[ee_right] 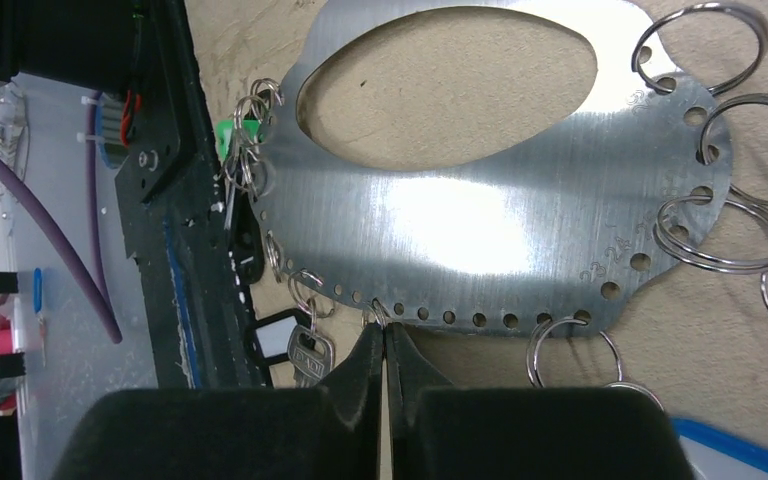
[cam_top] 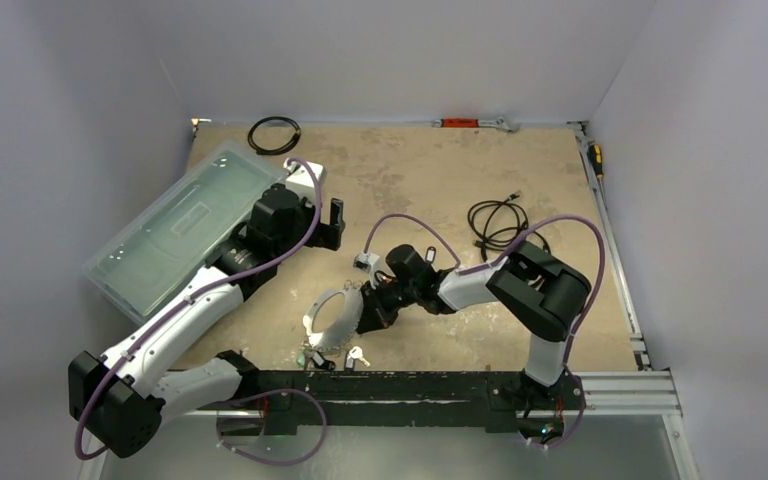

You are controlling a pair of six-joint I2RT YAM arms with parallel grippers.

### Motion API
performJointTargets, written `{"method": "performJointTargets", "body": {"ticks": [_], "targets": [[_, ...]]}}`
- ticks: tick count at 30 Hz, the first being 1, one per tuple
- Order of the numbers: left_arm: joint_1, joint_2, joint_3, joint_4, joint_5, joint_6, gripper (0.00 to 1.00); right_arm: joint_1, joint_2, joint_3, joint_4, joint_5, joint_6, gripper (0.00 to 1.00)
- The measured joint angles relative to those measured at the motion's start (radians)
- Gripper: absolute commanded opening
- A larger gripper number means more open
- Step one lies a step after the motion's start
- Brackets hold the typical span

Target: Put the keys on the keyring

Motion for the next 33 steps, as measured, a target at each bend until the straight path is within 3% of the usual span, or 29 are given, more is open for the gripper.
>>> {"method": "performJointTargets", "body": {"ticks": [18,27,33], "targets": [[0.0,-0.004,0.0,0.001,0.002,-0.001,0.89,0.011,-0.266,-0.047,-0.21,0.306,-0.103,0.0],[0.0,-0.043,0.0,0.035,0.051,-0.024,0.93,0.011,-0.447,-0.119,-0.175,0.408,-0.158,0.0],[0.0,-0.113,0.0,0.116,0.145,-0.031,0.99,0.011,-0.562,-0.132,-0.051,0.423,-0.178,0.0]]}}
